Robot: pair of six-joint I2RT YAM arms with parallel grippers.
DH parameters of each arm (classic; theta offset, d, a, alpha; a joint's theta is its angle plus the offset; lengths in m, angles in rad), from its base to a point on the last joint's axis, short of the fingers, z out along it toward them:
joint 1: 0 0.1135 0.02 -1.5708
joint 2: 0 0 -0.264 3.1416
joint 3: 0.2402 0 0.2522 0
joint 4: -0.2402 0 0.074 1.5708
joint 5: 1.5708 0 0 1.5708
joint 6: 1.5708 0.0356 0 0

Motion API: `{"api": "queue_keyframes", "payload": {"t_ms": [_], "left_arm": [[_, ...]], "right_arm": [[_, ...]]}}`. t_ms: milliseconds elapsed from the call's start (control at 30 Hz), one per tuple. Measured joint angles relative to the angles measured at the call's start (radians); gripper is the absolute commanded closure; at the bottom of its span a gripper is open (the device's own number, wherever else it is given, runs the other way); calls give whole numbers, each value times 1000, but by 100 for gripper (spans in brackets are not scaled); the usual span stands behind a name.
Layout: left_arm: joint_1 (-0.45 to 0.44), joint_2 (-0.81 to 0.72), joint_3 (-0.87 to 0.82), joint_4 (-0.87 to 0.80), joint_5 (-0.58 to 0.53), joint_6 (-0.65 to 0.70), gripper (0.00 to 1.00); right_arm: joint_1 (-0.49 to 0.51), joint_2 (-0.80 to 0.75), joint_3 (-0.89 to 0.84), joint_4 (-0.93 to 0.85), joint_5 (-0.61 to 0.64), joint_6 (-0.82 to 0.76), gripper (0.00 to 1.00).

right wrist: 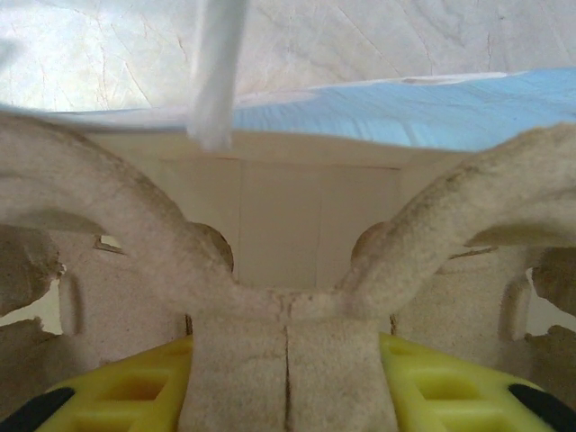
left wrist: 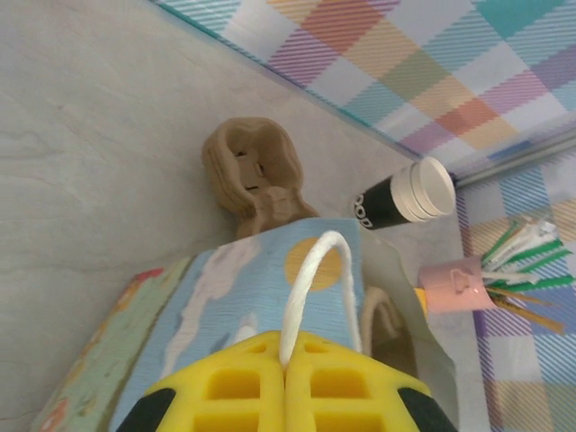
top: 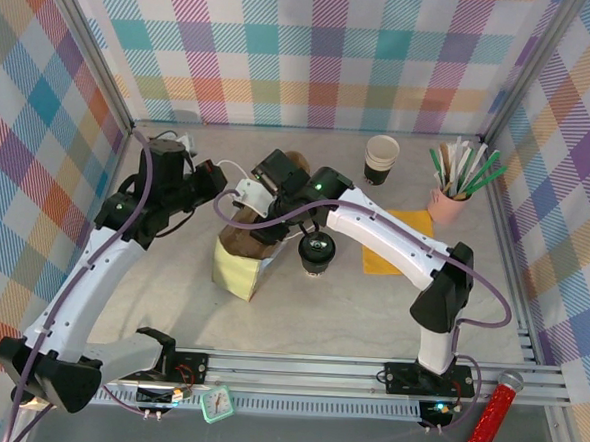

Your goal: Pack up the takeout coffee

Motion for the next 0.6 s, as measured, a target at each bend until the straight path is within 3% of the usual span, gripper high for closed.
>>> {"api": "queue_keyframes", "payload": {"t_ms": [267,600], "left_arm": [[14,-40,0,-37,-88,4,100],[14,-36,-1,-23,-34,6,100]], "right_arm": [[0,-10,36,-87,45,-28,56],[7,7,121,-146,30,-53,56]]}}
